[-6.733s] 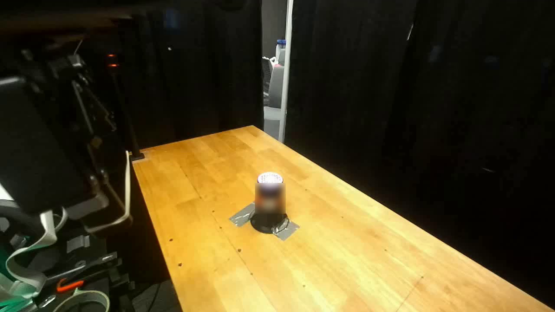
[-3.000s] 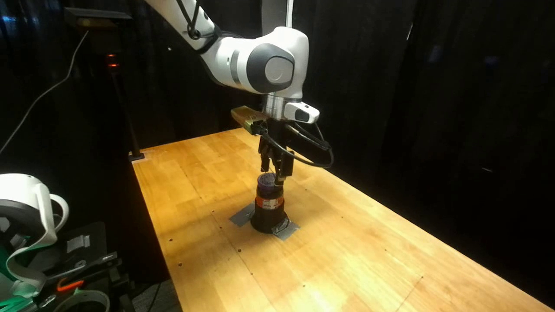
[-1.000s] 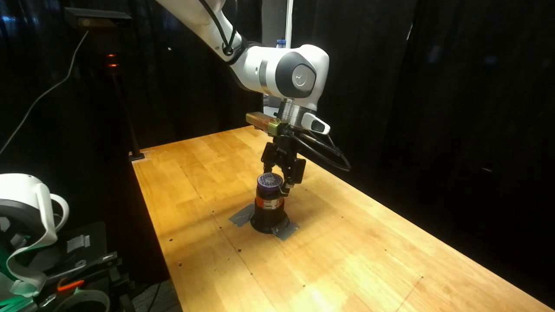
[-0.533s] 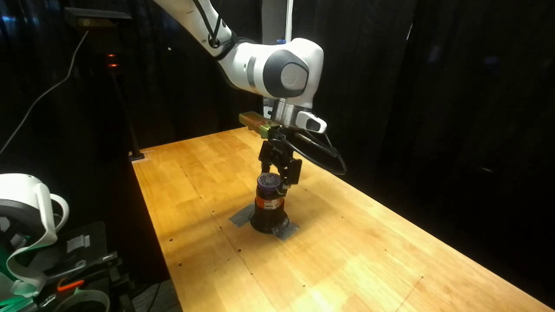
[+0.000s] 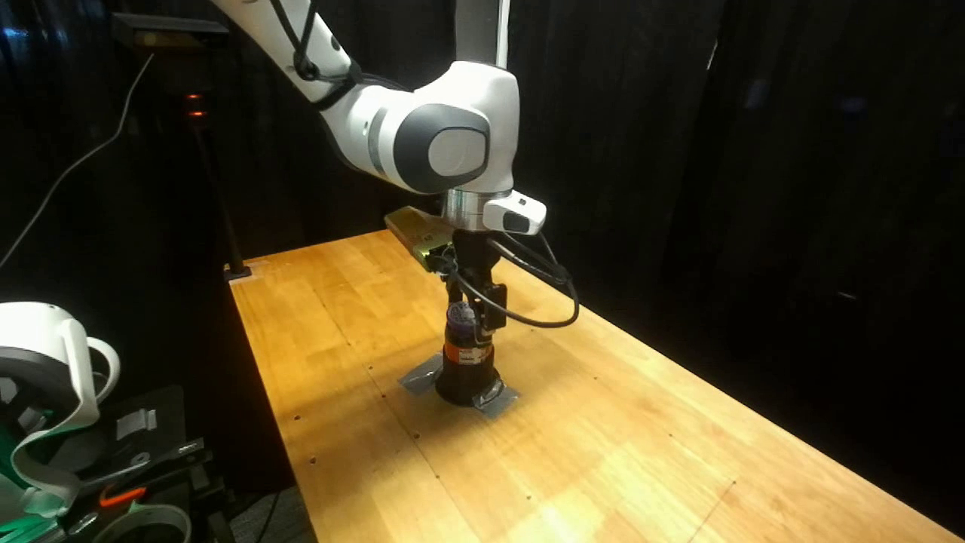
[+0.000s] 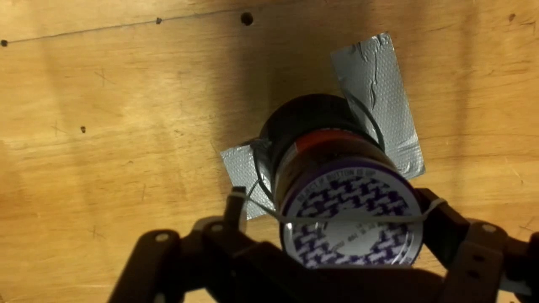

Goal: Put the rubber band on the cup

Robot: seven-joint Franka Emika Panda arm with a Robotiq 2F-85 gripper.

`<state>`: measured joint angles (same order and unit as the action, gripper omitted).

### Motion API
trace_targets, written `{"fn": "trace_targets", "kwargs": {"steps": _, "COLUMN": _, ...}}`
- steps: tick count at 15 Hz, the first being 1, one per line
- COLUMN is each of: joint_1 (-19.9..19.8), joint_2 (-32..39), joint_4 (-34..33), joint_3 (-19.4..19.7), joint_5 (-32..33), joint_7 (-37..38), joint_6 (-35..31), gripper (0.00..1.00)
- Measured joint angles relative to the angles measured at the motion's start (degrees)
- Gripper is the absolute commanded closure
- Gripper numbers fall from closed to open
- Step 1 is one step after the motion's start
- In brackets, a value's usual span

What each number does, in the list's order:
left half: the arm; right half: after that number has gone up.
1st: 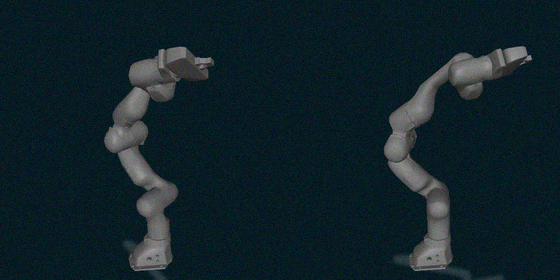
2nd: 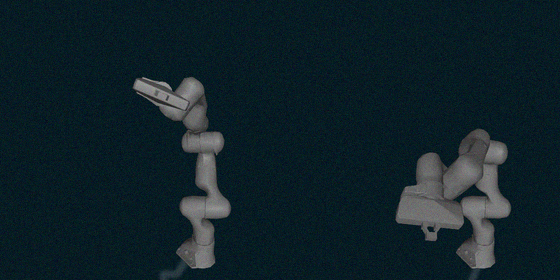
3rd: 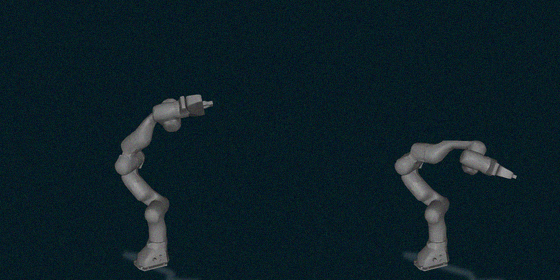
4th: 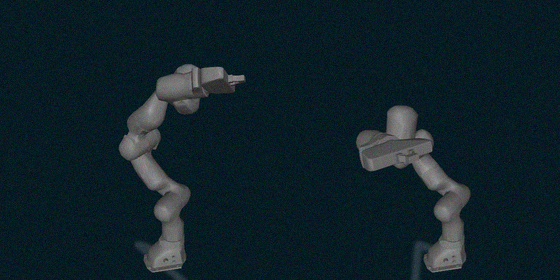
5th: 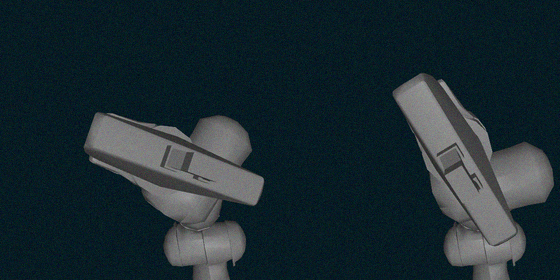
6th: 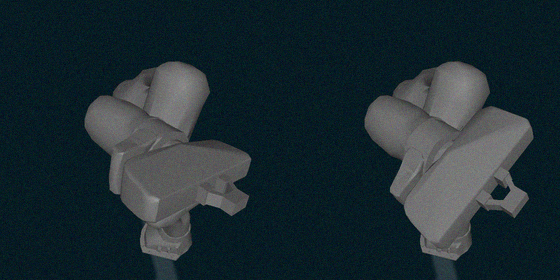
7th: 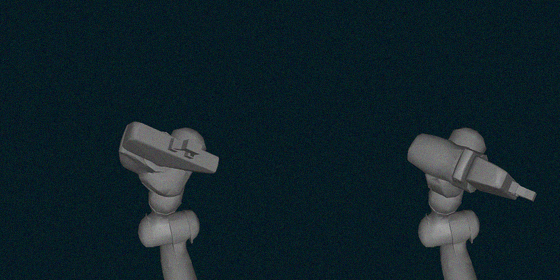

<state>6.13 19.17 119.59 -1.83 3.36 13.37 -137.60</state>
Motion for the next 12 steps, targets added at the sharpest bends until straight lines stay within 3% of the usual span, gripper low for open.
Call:
{"fn": "trace_targets", "kwargs": {"steps": 5, "joint_1": 0.04, "joint_2": -5.84, "joint_4": 8.97, "joint_3": 0.03, "joint_5": 0.55, "joint_7": 0.03, "joint_6": -5.81, "gripper": 0.0}}
{"fn": "trace_targets", "kwargs": {"steps": 6, "joint_1": 0.05, "joint_2": -6.8, "joint_4": 10.57, "joint_3": 0.04, "joint_5": 0.96, "joint_7": 0.31, "joint_6": -7.26, "gripper": 0.25}}
{"fn": "trace_targets", "kwargs": {"steps": 7, "joint_1": 0.1, "joint_2": -7.65, "joint_4": 12.22, "joint_3": 0.09, "joint_5": 1.72, "joint_7": 1.1, "joint_6": -9.46, "gripper": 0.27}}
{"fn": "trace_targets", "kwargs": {"steps": 12, "joint_1": 0.91, "joint_2": -9.95, "joint_4": 20.0, "joint_3": 0.93, "joint_5": 6.54, "joint_7": 7.78, "joint_6": -23.12, "gripper": 0.65}}
